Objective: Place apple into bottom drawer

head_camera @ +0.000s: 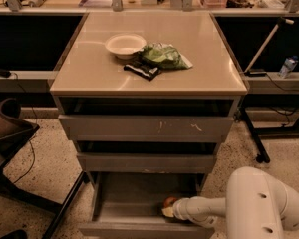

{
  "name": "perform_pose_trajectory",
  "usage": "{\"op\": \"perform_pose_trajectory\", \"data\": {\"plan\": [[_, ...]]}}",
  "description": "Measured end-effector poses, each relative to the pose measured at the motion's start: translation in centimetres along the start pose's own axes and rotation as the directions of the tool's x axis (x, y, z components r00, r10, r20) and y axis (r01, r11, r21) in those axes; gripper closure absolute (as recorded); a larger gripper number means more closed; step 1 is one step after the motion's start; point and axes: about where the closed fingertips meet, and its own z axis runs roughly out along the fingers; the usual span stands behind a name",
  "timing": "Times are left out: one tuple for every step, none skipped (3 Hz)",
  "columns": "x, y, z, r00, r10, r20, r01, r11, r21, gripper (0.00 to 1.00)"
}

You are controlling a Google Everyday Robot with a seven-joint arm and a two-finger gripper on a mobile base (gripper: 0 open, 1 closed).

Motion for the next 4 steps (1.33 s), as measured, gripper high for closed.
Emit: {"op": "perform_pose_trajectory", "data": {"plan": [[0.00,0.00,0.00,1.000,0.000,0.000,0.000,1.0000,0.000,0.58],[0.00,0.00,0.00,1.000,0.000,0.000,0.000,1.0000,0.000,0.35],[0.00,0.01,0.00,1.000,0.000,0.000,0.000,1.0000,0.000,0.11],[0.00,0.01,0.01,1.000,0.000,0.000,0.000,1.0000,0.000,0.00]]}}
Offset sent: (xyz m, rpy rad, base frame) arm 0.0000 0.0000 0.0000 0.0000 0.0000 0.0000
